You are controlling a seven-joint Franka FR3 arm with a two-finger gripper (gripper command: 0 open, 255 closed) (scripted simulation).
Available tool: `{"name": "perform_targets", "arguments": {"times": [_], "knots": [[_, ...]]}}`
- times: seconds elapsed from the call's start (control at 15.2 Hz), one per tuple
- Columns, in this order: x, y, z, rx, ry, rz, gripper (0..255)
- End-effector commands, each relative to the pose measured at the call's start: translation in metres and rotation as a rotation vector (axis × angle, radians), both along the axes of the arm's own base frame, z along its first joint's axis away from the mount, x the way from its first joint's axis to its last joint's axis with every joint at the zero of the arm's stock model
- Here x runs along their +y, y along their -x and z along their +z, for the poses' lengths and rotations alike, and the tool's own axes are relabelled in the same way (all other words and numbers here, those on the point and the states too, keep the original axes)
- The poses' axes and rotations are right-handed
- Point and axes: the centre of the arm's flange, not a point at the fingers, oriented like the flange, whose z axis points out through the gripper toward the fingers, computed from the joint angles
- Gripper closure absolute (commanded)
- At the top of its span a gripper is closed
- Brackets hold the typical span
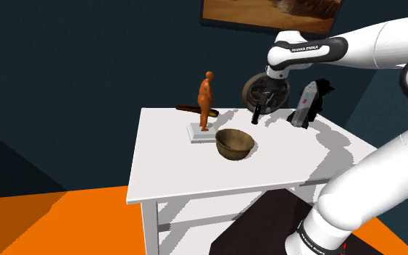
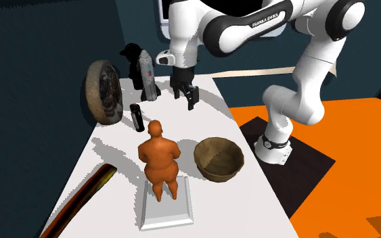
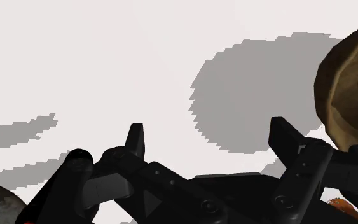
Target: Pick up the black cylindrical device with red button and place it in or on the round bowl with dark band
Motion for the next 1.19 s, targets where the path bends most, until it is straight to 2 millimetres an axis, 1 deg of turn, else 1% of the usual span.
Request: {"name": "perform_targets", "arguments": {"times": [0.0,0.99,1.06,1.12], "knots": [[-0.023,-0.016,-0.005,-0.007,-0.004,0.009,0],[-0.192,-0.115,-0.041,-0.055,-0.045,0.065,0],[-0.193,-0.115,-0.041,-0.055,-0.045,0.065,0],[-0.193,-0.115,-0.046,-0.055,-0.045,0.065,0]]}}
